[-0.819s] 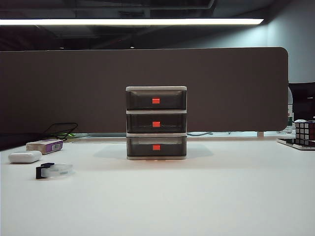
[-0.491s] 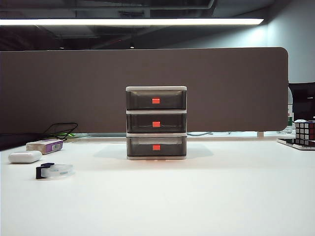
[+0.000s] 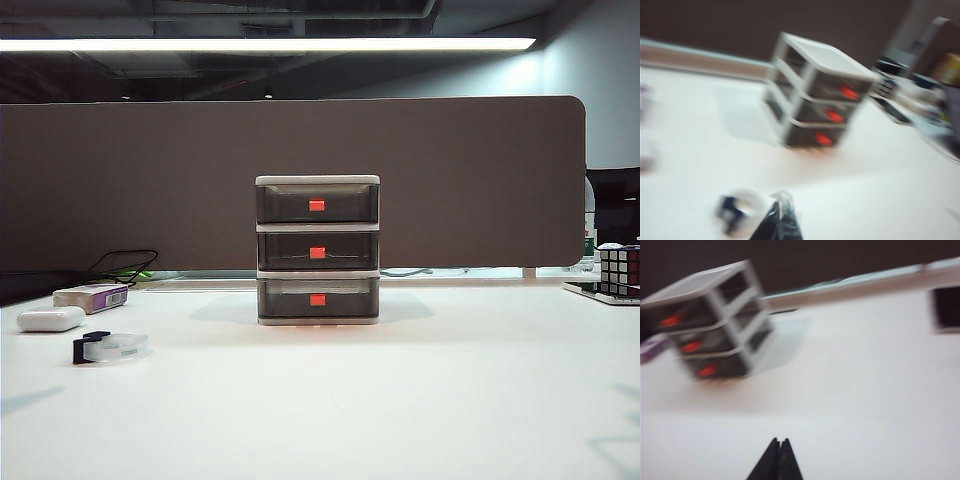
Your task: Open the second layer of the drawer on the table, pick up the transparent tape on the table and put it in, and finally close the drawer.
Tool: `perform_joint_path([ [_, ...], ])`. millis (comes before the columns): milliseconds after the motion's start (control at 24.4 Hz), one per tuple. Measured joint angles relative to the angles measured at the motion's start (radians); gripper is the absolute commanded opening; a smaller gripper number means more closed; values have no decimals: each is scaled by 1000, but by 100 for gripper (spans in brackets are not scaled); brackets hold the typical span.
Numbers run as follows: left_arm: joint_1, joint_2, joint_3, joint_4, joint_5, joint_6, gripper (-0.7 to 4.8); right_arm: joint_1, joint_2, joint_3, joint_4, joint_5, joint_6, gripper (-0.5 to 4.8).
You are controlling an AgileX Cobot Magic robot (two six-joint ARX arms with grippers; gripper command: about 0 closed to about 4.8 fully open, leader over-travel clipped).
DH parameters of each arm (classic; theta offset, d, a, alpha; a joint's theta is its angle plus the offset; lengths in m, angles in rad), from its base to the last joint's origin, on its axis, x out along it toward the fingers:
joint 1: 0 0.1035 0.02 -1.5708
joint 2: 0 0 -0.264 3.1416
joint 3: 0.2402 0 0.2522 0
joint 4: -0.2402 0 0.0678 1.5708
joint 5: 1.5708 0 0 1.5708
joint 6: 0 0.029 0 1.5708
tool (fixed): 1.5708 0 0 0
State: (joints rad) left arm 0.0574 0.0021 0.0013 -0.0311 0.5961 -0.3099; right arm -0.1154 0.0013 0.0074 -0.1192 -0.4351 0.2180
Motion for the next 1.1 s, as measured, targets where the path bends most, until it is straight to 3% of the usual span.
perform_joint_path([
  [123,0,0,0,-59,112,-20,-5,1,0,0,-22,-142,15,-5],
  [205,0,0,0,-89,134,-24,-2,1,0,0,-21,-182,18,-3],
  [327,0,0,2,-100,138,-64,37,1,0,0,-21,-222,76,0],
  [409,0,0,3,-100,140,-69,36,9,0,0,-20,-259,132,0],
  [778,-16,0,3,-100,123,-72,21,74,0,0,-14,-340,148,-2],
  [859,-67,0,2,-84,117,-56,21,128,0,0,-14,-340,132,-2],
  [941,-152,0,3,-47,46,-45,21,185,0,0,-13,-309,124,-2],
  [1105,-388,22,3,-33,-169,-25,20,319,1,0,-13,-191,117,-3],
])
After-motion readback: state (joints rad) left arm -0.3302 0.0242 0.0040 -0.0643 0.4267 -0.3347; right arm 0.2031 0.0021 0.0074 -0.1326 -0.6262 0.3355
